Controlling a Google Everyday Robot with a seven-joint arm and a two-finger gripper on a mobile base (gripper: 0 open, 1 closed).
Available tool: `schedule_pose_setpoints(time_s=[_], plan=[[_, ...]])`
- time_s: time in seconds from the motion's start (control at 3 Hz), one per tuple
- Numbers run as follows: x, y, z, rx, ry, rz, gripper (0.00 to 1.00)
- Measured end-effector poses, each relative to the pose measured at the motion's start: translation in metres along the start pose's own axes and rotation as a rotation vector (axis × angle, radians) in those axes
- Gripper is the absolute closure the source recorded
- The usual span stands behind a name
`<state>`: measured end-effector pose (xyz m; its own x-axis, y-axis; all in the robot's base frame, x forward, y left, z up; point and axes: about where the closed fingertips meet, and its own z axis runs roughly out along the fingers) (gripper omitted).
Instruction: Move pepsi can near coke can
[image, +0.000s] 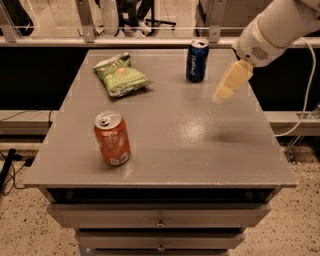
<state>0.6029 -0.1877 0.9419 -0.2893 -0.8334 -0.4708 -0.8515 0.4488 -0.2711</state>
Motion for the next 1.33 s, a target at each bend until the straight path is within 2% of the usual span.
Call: schedule_pose_setpoints(time_s=[0.33,0.67,1.33], plan=[[0.0,0.0,0.0,0.0,0.0,0.0,0.0],[-0.002,-0.007,0.01,0.011,-0.029,0.035,0.0],[-0.026,-0.054,0.06,0.058,-0.222,0.191,0.0]])
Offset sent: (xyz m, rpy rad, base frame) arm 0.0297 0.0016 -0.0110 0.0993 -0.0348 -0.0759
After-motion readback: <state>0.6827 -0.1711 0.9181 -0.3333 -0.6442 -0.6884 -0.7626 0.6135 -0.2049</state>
